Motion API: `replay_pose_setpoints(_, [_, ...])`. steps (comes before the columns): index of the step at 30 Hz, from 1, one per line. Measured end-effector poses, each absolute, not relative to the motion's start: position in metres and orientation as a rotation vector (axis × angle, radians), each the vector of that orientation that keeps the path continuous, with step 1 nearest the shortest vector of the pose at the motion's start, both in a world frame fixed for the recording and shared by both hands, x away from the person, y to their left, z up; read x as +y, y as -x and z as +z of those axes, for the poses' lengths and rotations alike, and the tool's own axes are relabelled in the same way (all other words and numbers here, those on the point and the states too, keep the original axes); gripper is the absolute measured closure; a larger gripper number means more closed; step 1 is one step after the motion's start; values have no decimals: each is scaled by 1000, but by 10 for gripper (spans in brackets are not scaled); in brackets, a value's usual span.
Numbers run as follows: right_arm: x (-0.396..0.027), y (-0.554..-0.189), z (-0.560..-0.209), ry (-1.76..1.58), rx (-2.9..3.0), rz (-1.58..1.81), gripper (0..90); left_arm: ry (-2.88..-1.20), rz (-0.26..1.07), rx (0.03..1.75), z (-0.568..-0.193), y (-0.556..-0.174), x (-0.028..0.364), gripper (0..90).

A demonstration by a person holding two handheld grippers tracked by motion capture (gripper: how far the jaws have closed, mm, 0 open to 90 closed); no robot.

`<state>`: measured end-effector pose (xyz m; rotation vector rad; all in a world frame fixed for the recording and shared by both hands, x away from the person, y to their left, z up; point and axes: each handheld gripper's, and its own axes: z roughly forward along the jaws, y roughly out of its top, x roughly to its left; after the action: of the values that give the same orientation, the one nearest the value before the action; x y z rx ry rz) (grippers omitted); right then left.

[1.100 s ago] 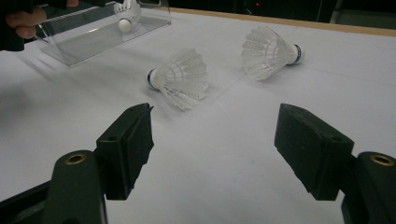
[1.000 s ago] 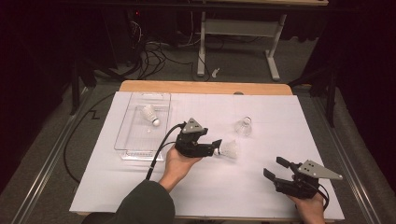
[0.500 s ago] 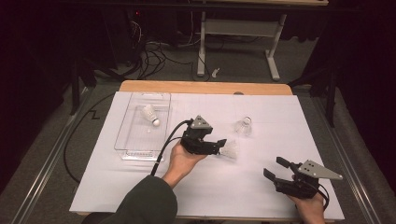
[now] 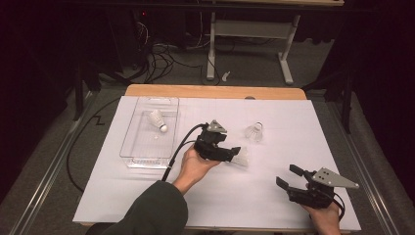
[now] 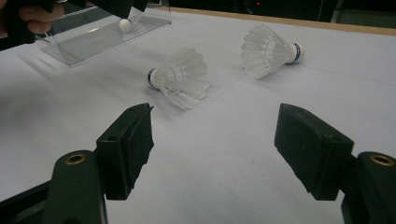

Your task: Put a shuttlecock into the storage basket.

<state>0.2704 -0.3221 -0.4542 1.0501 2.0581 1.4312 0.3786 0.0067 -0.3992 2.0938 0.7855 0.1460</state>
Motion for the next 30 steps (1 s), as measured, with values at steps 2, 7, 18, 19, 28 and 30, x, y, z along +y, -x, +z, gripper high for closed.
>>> replay_pose_setpoints(2, [-322, -270, -454, -1050, 2058, 1431, 283, -2098, 143, 785, -399, -379, 5, 323])
replay_pose_setpoints(7, [-322, -270, -454, -1050, 2058, 1431, 283, -2116, 136, 776, -397, -380, 1, 321])
replay_pose_setpoints(18, [-322, -270, -454, -1052, 2061, 1431, 283, -2168, 106, 797, -398, -384, -9, 313])
replay_pose_setpoints(19, [-322, -270, -454, -1052, 2061, 1431, 283, -2174, 106, 798, -398, -385, -10, 312])
replay_pose_setpoints(28, [-322, -270, -454, -1051, 2061, 1431, 283, -2205, 79, 818, -399, -388, -19, 308])
replay_pose_setpoints(30, [-322, -270, -454, -1051, 2062, 1431, 284, -2221, 81, 829, -399, -389, -21, 303])
